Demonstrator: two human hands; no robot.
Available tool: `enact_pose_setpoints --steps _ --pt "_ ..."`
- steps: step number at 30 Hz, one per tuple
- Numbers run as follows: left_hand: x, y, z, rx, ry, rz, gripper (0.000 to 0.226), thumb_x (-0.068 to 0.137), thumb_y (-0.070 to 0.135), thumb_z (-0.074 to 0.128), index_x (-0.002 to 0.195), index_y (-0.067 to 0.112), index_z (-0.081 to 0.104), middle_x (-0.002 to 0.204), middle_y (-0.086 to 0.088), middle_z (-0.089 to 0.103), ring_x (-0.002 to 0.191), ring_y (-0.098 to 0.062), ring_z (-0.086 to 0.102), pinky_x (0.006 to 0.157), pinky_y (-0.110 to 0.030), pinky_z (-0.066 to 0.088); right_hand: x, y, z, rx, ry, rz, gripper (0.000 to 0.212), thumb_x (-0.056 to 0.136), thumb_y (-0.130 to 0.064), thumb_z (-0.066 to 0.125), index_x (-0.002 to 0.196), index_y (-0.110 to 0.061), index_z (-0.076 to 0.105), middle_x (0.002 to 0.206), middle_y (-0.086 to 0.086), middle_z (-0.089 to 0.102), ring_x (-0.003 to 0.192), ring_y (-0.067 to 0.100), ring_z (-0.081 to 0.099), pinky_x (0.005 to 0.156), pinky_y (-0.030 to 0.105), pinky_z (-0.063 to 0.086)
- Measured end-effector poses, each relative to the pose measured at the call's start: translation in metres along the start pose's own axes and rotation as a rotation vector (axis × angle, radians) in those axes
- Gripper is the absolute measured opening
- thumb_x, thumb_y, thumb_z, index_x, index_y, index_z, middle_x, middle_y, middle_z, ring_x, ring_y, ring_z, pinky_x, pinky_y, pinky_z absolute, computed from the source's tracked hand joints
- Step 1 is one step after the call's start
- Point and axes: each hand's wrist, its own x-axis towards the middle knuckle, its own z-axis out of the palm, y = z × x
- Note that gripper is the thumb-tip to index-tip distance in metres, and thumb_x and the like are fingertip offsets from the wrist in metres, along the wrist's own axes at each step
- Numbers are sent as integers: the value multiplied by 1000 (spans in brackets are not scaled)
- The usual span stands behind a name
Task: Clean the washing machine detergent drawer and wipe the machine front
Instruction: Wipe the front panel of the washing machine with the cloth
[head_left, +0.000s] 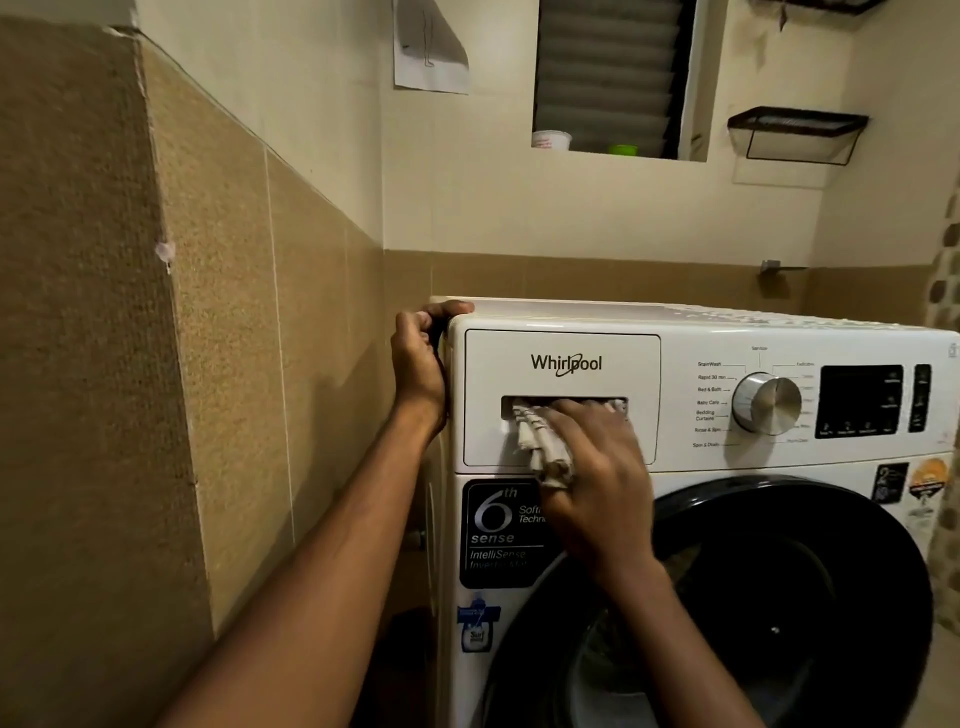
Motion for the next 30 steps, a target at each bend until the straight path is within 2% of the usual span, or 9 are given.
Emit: enact_pose_setpoints --steps 3,6,9,11,16,19,22,27,30 --pt "0 0 -1 17 -3 7 52 89 29 29 70 16 76 87 -5 74 87 -23 64 80 -33 48 -2 -4 5 -45 72 99 45 78 -26 46 114 -10 68 116 9 67 114 32 57 108 49 39" --pt "1 -1 1 -3 14 -1 54 90 28 28 66 16 76 84 -4 74 86 -24 63 82 -36 46 5 -33 16 133 100 206 43 68 -21 43 102 -9 68 102 8 65 103 28 56 103 49 40" --pt "1 0 1 -19 12 -3 58 93 25 26 65 16 76 84 -4 74 85 -23 63 80 -35 46 7 -18 4 232 48 77 35 74 -24 45 96 -9 68 96 6 64 92 25 56 86 41 46" --pt "2 -1 0 -33 2 -3 60 93 24 25 65 15 76 85 -5 75 86 -23 64 79 -34 47 6 1 -4 122 64 20 33 78 -25 48 97 -8 69 94 8 65 88 26 57 77 38 48" --pt "4 -4 0 -45 9 0 53 87 28 29 65 15 76 86 -6 74 89 -25 62 83 -34 46 7 -37 18 62 105 321 45 67 -23 46 103 -9 69 97 10 62 95 31 56 98 39 39" --pt "3 -2 2 -44 15 16 53 85 28 30 63 15 76 83 -6 74 86 -24 63 79 -33 47 7 -37 15 196 89 212 44 67 -22 45 101 -10 70 96 8 63 94 28 56 95 42 42" --pt "2 -3 1 -41 13 21 52 84 27 30 63 14 76 83 -6 75 88 -25 63 80 -33 48 4 -2 -1 131 100 70 34 77 -21 51 101 -8 71 97 9 67 90 29 61 84 41 49" --pt "0 0 6 -43 39 49 54 85 24 29 61 14 76 79 -5 75 84 -23 64 76 -30 49 8 -30 17 169 145 273 38 74 -22 50 102 -7 71 94 11 64 92 30 57 88 47 49" --pt "-1 1 7 -57 48 48 53 85 24 30 60 13 76 78 -6 74 82 -23 64 75 -30 48 8 -26 11 212 91 149 39 73 -20 50 103 -8 71 95 9 64 91 28 58 82 43 51"
